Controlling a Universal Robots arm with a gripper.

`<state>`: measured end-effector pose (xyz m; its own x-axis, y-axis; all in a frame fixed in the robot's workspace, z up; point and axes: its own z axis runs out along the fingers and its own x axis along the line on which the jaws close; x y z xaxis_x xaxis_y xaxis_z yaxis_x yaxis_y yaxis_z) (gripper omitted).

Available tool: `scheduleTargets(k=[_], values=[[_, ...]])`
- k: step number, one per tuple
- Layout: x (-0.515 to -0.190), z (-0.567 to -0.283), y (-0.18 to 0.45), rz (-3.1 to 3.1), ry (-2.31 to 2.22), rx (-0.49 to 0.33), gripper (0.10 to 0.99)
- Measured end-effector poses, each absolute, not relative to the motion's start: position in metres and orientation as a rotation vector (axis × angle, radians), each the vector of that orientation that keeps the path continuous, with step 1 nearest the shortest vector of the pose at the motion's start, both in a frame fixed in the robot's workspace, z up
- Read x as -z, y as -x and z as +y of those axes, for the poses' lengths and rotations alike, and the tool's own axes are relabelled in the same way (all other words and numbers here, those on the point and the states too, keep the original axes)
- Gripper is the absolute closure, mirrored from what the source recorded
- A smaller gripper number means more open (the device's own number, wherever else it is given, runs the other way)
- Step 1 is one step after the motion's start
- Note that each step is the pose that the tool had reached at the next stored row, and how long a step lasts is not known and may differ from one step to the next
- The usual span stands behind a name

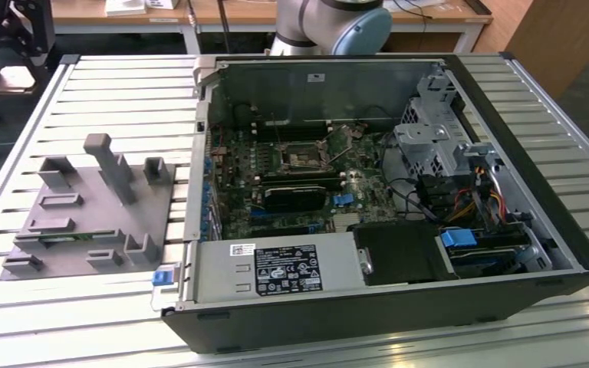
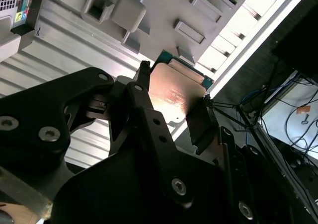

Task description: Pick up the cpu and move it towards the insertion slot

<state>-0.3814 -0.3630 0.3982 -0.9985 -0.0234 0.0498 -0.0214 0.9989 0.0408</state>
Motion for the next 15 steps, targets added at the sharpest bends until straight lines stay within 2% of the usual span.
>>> scheduleTargets(k=[15], values=[[-0.398, -0.363, 0.363, -3.081, -0.034, 0.062, 0.541]])
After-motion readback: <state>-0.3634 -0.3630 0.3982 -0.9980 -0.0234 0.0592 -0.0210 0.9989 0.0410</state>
